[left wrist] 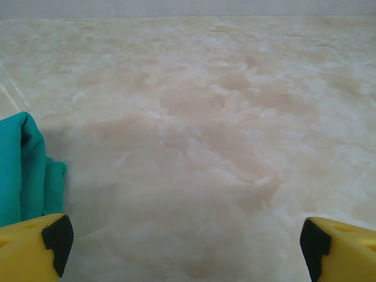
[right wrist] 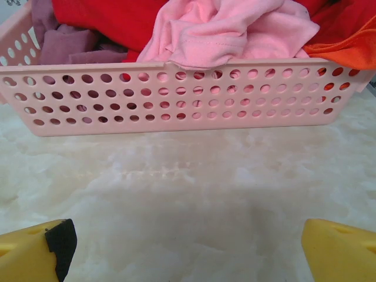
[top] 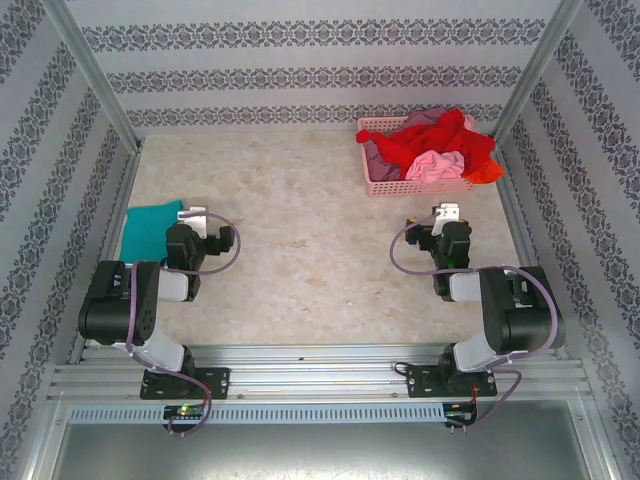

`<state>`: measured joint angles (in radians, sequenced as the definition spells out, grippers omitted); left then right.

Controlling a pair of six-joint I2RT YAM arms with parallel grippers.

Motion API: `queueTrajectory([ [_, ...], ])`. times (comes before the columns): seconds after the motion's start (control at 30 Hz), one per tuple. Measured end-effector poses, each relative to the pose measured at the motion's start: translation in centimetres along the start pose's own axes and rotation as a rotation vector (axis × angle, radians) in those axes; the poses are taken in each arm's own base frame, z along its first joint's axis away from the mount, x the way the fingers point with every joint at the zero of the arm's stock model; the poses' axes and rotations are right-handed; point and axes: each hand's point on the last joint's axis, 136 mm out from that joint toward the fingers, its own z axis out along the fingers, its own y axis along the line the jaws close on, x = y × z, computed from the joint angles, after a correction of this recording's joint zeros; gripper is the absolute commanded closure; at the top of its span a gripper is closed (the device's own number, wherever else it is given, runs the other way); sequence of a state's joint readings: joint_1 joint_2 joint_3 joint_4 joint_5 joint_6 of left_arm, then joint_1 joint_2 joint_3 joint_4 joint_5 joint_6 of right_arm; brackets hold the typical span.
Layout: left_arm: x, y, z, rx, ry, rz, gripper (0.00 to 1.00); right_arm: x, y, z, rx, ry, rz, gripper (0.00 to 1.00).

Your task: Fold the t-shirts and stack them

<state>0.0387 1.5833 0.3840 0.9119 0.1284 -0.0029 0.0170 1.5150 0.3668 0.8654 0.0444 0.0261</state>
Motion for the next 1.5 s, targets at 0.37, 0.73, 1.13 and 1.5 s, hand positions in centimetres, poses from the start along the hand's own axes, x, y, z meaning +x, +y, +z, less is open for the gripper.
queueTrajectory([
  [0.37, 0.0, 0.0, 0.0, 0.000, 0.000, 0.000, 0.00, 0.0, 0.1, 0.0, -0.008, 0.000, 0.000, 0.02],
  [0.73, 0.1, 1.5, -0.2, -0.089, -0.006, -0.016, 0.00, 0.0, 0.1, 0.0, -0.010, 0.000, 0.001, 0.02],
  [1.13, -0.6, 1.9, -3.5, -0.132, -0.090, -0.024, 0.00, -2.1, 0.5, -1.3, -0.030, -0.039, 0.001, 0.02],
  [1.5, -11.4, -7.6, -5.9, 0.107, -0.240, 0.207, 0.00, -11.1, 5.6, -3.9, -0.124, -0.082, -0.048, 0.02],
])
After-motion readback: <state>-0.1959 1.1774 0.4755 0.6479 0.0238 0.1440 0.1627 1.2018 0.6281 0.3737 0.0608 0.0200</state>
